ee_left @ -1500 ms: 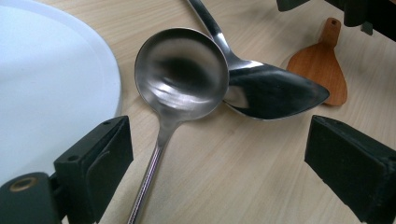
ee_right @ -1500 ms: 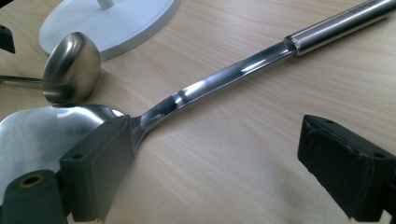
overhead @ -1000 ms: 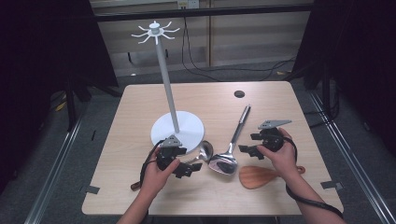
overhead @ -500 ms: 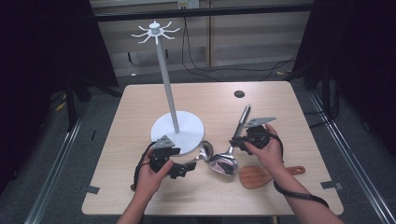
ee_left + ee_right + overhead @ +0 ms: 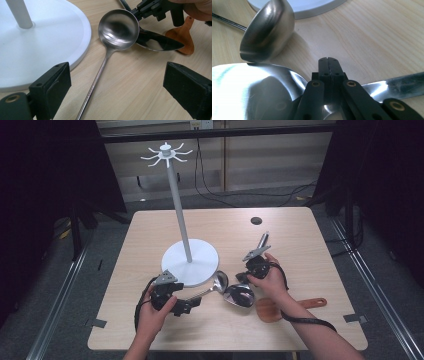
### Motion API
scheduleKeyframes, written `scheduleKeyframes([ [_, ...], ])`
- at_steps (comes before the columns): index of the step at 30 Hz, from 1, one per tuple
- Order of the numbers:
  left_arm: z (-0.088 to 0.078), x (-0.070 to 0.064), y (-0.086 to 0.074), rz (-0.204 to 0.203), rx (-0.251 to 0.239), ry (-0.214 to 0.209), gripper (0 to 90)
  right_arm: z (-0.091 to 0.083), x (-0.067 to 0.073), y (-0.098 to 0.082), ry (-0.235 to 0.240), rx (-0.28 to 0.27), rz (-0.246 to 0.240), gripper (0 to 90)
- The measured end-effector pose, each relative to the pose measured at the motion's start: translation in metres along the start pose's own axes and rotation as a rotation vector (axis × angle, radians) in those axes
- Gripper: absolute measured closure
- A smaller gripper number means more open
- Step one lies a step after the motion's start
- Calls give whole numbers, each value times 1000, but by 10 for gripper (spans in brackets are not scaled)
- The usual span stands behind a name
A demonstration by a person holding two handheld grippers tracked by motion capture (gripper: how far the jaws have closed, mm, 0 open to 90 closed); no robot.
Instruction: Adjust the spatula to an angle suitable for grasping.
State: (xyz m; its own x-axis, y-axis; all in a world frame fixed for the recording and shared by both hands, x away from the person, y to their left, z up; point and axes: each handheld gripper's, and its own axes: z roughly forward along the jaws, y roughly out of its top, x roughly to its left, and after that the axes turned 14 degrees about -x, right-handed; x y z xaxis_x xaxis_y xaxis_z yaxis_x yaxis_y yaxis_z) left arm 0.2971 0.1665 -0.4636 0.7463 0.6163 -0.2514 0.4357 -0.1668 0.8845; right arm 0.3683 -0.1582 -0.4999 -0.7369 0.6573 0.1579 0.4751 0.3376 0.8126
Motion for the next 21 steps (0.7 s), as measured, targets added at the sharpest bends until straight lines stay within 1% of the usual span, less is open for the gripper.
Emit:
scheduleKeyframes([
  [1, 0, 0, 0, -2, -3, 0, 77, -1, 0, 0, -6, 8, 9, 900],
  [3, 1, -1, 1, 6, 1, -4, 77, -4, -1, -1, 0, 11, 51, 900],
  [5, 2, -1, 1, 2, -2, -11, 77, -5, -1, -4, 5, 9, 85, 900],
  [6, 3, -2, 1, 5, -1, -13, 78, -6, 0, -4, 6, 8, 88, 900],
  [9, 4, -1, 1, 11, 10, -19, 77, -10, 1, -6, 2, 21, 75, 900],
  [10, 4, -2, 1, 11, 15, -18, 77, -11, 2, -7, 10, 18, 80, 900],
  [12, 6, -3, 1, 8, 14, -21, 78, -14, 3, -9, 9, 18, 80, 900],
  [13, 6, -3, 1, 14, 17, -25, 77, -15, 3, -9, 3, 21, 87, 900],
  [14, 7, -3, 2, 17, 17, -30, 78, -16, 3, -10, 5, 21, 83, 900],
  [15, 7, -3, 2, 19, 17, -32, 77, -18, 4, -11, -8, 27, 96, 900],
  [16, 8, -4, 3, 20, 16, -34, 78, -19, 3, -12, -1, 26, 93, 900],
  [17, 8, -4, 3, 20, 16, -34, 77, -20, 4, -12, -5, 26, 113, 900],
  [19, 9, -4, 4, 22, 15, -37, 77, -22, 5, -13, -12, 33, 113, 900],
  [21, 12, -5, 5, 26, 18, -45, 77, -24, 5, -15, -8, 23, 120, 900],
])
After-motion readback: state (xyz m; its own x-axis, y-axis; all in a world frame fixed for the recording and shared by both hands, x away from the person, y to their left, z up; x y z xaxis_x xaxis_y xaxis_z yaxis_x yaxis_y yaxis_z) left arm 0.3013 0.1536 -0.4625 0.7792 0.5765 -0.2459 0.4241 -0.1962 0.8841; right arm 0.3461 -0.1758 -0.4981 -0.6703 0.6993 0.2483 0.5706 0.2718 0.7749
